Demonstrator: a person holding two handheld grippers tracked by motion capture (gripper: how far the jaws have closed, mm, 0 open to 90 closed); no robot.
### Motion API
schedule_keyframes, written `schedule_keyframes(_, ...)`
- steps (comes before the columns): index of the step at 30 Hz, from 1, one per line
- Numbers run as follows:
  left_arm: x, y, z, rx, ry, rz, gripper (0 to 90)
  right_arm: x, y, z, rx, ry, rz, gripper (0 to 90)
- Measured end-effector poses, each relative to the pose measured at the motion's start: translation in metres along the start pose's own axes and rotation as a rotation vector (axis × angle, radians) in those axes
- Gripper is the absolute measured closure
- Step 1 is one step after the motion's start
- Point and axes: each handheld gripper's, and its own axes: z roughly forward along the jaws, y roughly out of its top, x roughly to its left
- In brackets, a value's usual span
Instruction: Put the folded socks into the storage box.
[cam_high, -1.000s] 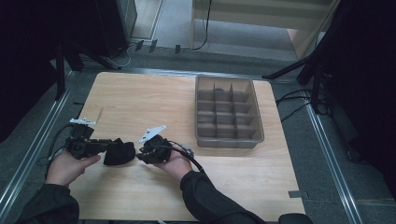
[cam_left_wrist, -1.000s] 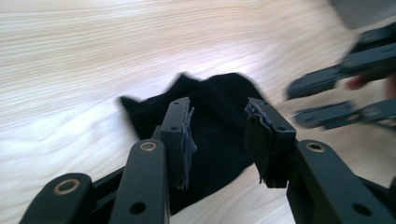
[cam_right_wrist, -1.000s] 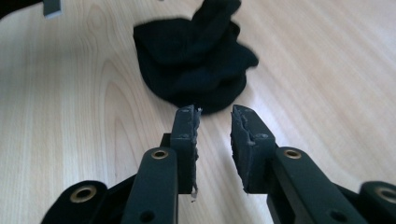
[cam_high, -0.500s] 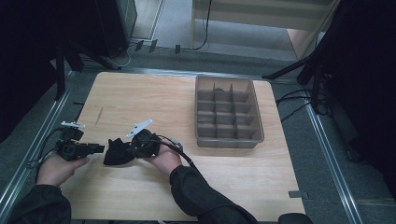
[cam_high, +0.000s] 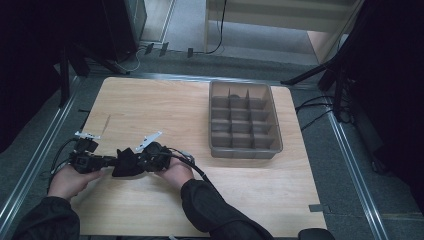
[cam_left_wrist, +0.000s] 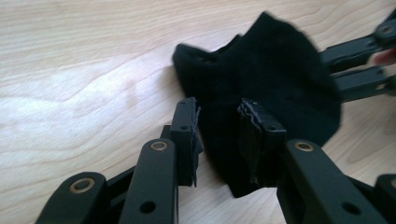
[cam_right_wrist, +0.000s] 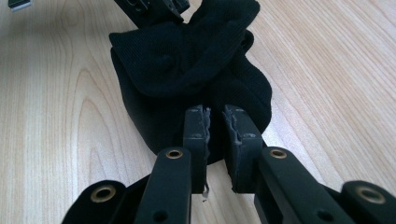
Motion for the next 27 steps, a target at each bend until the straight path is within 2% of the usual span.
schedule_keyframes(6, -0.007, 0.002, 0.007, 0.024, -0.005, 0.033, 66.7, 0.001, -0.001, 0.003, -0.002, 0.0, 0.001, 80.1)
schedule_keyframes(11, -0.011, 0.004, 0.011, 0.022, -0.009, 0.066, 66.6, 0.002, -0.001, 0.004, -0.003, -0.001, -0.005, 80.4)
schedule_keyframes(17, -0.015, 0.005, 0.011, 0.013, -0.022, 0.084, 66.4, 0.002, -0.001, 0.005, -0.004, -0.001, -0.007, 80.5)
schedule_keyframes(18, -0.015, 0.004, 0.012, 0.016, -0.017, 0.091, 66.3, 0.002, -0.001, 0.005, -0.006, 0.0, -0.006, 80.5)
schedule_keyframes(21, -0.016, 0.002, 0.017, 0.046, 0.035, 0.12, 66.1, 0.002, -0.001, 0.003, 0.001, 0.0, -0.004, 79.5)
schedule_keyframes(25, -0.018, 0.002, 0.018, 0.049, 0.048, 0.129, 67.0, -0.001, 0.001, -0.006, 0.003, 0.01, 0.012, 74.6)
schedule_keyframes(27, -0.019, 0.002, 0.018, 0.052, 0.058, 0.133, 67.3, -0.003, 0.003, -0.014, -0.017, 0.005, 0.013, 74.1)
